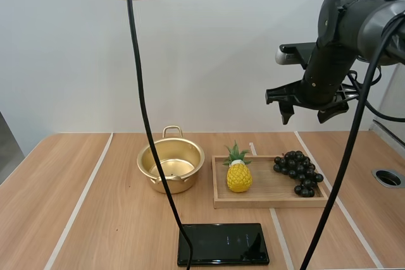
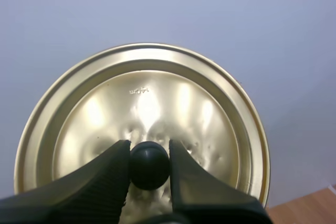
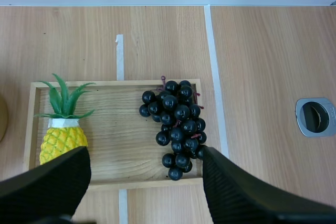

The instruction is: Open the pot, put the grape inside, and close it

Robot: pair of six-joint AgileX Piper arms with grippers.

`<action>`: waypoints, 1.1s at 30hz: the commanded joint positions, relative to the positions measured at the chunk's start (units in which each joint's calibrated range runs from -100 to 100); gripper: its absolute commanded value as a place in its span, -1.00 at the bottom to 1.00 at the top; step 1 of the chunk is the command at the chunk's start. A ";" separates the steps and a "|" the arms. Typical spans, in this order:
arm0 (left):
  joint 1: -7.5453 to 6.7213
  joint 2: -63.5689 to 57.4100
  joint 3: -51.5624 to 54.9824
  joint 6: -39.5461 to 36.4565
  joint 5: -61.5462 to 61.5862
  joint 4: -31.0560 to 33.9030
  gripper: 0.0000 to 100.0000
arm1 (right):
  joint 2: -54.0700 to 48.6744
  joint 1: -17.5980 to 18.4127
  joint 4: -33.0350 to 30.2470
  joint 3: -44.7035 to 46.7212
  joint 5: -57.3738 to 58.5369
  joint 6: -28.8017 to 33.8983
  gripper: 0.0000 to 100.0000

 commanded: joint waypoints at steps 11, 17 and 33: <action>-0.02 -10.14 -11.07 -1.12 -1.61 0.41 -1.00 | -0.42 -0.25 -0.06 8.70 -10.82 -0.19 1.00; -0.02 -12.70 -16.32 -1.40 1.10 0.20 -1.00 | -0.11 -0.27 -3.78 13.44 -16.62 0.54 1.00; -0.02 -14.91 -18.51 -1.40 8.07 0.19 -1.00 | 10.20 -0.27 -6.74 14.00 -18.78 2.96 1.00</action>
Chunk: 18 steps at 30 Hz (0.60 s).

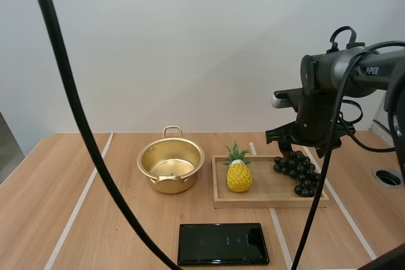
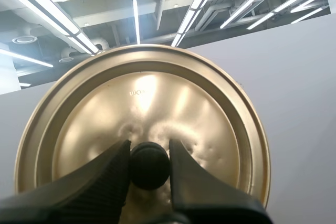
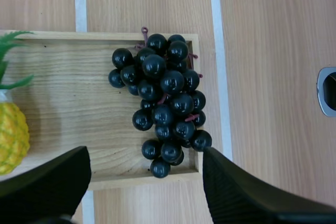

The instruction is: Open the pot, put the grape inside, and close it

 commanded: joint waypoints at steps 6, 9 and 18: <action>-0.02 -0.28 -0.32 -0.31 0.07 0.11 -1.00 | 4.94 -0.27 -1.04 0.15 -6.73 0.20 1.00; -0.02 -0.28 -0.32 -0.31 0.07 0.11 -1.00 | 7.08 -0.27 -2.71 0.15 -9.99 0.20 1.00; -0.02 -0.28 -0.32 -0.31 0.07 0.11 -1.00 | 12.53 -0.27 -9.13 0.15 -16.72 2.63 1.00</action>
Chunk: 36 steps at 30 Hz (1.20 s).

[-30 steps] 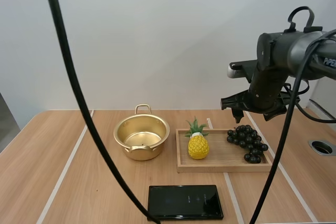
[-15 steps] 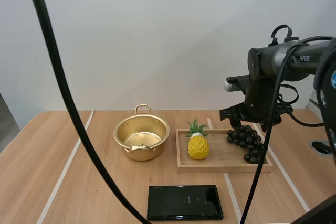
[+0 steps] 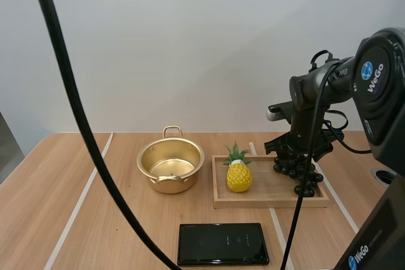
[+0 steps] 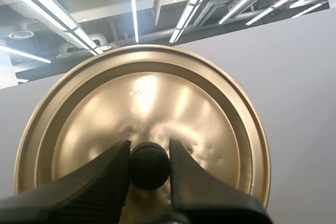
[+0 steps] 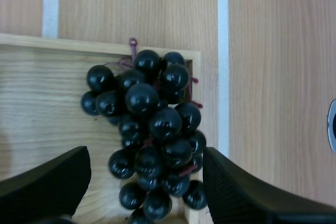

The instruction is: Open the pot, put the grape inside, and close it

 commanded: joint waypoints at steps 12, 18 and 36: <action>-0.02 -0.25 -0.32 -0.31 -0.29 0.11 -1.00 | 5.83 -0.27 -2.53 0.15 -7.19 1.30 1.00; -0.02 -0.25 -0.32 -0.31 0.50 0.11 -1.00 | 8.06 -0.27 -2.52 0.15 -7.19 1.18 1.00; -0.02 -0.25 -0.32 0.11 0.86 0.11 -1.00 | 7.25 -0.27 -2.40 0.15 -2.44 2.55 -1.00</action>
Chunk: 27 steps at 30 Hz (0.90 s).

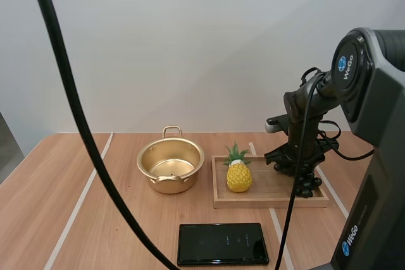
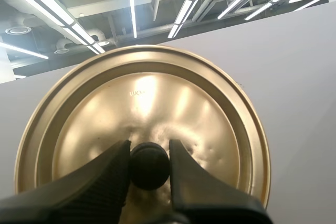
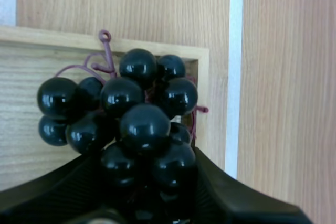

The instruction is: Open the pot, put the grape inside, and close it

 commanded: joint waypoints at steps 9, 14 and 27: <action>-0.02 -0.25 -0.32 0.11 -0.79 0.01 -1.00 | -12.43 -0.19 2.60 -1.57 2.96 0.49 -1.00; -0.02 -0.25 -0.32 1.25 -1.18 0.01 -1.00 | -18.50 -0.19 2.90 -2.81 2.81 0.49 -1.00; -0.02 -0.25 -0.32 1.60 -3.91 -0.20 -1.00 | -29.07 -0.19 4.68 -9.92 3.07 0.49 -1.00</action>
